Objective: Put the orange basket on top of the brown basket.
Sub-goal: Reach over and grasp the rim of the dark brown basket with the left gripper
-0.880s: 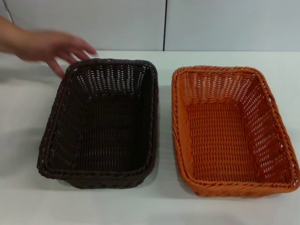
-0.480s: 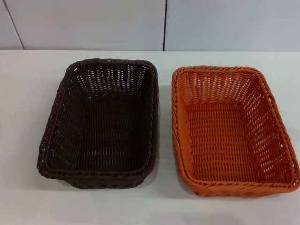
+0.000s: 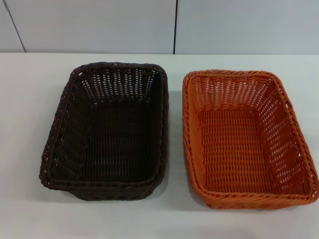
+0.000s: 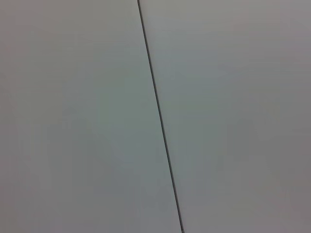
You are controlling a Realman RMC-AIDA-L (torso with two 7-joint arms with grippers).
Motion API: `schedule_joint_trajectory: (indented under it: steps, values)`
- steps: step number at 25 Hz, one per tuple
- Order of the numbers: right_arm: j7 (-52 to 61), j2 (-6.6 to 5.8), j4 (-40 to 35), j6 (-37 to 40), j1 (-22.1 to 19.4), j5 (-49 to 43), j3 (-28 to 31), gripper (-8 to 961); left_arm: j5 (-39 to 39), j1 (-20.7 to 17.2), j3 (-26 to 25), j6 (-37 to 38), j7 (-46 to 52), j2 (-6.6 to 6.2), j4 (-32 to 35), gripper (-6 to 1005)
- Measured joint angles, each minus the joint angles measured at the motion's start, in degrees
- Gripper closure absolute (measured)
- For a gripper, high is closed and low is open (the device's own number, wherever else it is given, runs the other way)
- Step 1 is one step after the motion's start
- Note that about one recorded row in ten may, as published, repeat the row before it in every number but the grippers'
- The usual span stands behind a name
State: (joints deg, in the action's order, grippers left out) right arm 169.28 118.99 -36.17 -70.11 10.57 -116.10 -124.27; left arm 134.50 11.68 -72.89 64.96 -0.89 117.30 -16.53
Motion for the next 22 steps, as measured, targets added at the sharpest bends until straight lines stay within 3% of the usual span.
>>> schedule_joint_trajectory:
  steps: [3, 4, 6, 7, 8, 11, 12, 14, 17, 20, 21, 22]
  values:
    - [0.0, 0.0, -0.1, 0.1, 0.1, 0.0, 0.0, 183, 0.8, -0.2, 0.4, -0.9, 0.3, -0.83, -1.6, 216]
    - [0.0, 0.01, -0.1, 0.1, 0.2, 0.0, 0.0, 183, 3.3, -1.9, 0.3, -5.6, 1.8, -3.08, -8.0, 216]
    - [0.0, 0.01, 0.0, 0.1, 0.6, 0.0, 0.1, 183, 5.5, -3.3, -0.1, -12.5, 2.7, -5.18, -14.7, 216]
    - [0.0, 0.0, 0.1, 0.1, 0.7, 0.0, 0.1, 183, 5.5, -3.3, -0.1, -12.5, 2.7, -5.18, -14.7, 216]
    - [0.0, -0.02, 0.3, 0.1, 0.9, 0.0, 0.1, 183, 8.7, -4.7, -1.2, -23.1, 2.7, -7.93, -23.5, 216]
    - [0.0, -0.04, 0.5, 0.2, 1.5, 0.0, 0.2, 182, 13.2, -6.7, -3.6, -33.7, 2.7, -10.16, -33.5, 216]
    - [0.0, -0.04, 0.5, 0.2, 1.5, 0.0, 0.2, 182, 16.1, -8.8, -6.1, -42.6, 2.7, -10.79, -42.1, 216]
    - [0.0, -0.05, 0.5, 0.2, 1.6, 0.0, 0.5, 182, 18.0, -10.3, -8.1, -49.7, 2.6, -10.88, -49.0, 216]
    - [0.0, -0.06, 0.5, 0.2, 1.7, 0.0, 0.6, 183, 22.4, -13.5, -13.4, -71.7, 1.6, -9.9, -66.7, 216]
    - [0.0, -0.08, 0.9, 0.2, 1.9, 0.0, 0.8, 182, 23.4, -13.8, -17.5, -90.2, -3.7, -6.67, -79.5, 216]
    - [0.0, -0.08, 0.9, 0.2, 1.9, 0.0, 0.8, 182, 23.4, -13.2, -19.3, -98.0, -7.1, -4.44, -83.6, 216]
    - [0.0, -0.08, 1.1, 0.2, 2.1, 0.0, 0.8, 182, 23.5, -12.5, -20.4, -101.9, -8.7, -3.02, -85.3, 216]
